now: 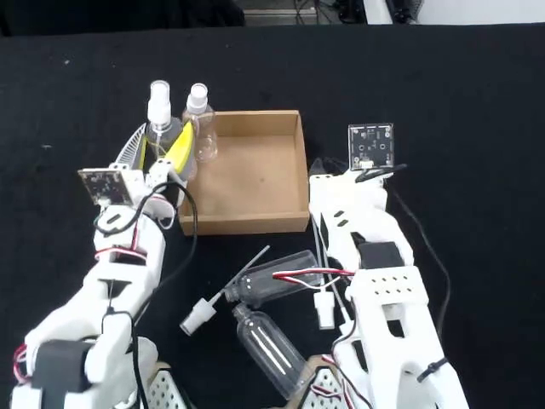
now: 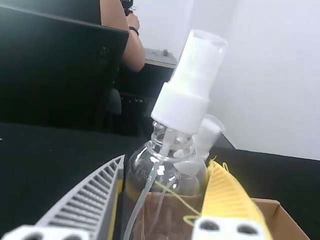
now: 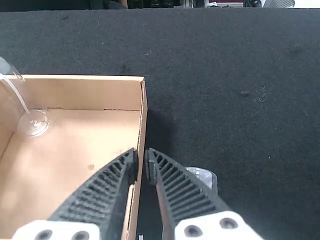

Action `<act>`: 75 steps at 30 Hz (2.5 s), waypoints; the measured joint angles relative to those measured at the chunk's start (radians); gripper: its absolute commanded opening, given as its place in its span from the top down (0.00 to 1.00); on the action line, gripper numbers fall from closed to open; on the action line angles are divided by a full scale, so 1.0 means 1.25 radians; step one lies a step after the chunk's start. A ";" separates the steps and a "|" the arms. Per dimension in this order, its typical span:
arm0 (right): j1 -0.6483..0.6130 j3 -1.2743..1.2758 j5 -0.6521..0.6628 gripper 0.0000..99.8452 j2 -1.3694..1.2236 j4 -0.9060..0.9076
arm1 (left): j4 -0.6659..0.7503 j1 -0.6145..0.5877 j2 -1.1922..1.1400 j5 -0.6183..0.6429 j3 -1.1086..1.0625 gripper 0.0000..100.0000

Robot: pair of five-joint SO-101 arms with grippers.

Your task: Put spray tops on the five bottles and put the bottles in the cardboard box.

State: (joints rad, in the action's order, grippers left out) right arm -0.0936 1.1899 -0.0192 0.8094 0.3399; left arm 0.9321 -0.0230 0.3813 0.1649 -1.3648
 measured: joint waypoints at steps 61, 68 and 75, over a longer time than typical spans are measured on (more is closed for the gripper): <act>0.000 0.000 0.000 0.99 0.000 0.000 | -0.015 0.072 0.194 0.000 -0.135 0.97; 0.000 0.000 0.000 0.99 0.000 0.000 | -0.022 0.080 0.182 0.000 -0.110 0.97; 0.000 0.000 0.000 0.99 0.000 0.000 | -0.002 0.080 0.045 0.000 -0.049 0.97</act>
State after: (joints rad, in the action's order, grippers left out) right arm -0.0936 1.1899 -0.0192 0.8094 0.3399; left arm 0.9291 0.0767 0.4381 0.1649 -1.4262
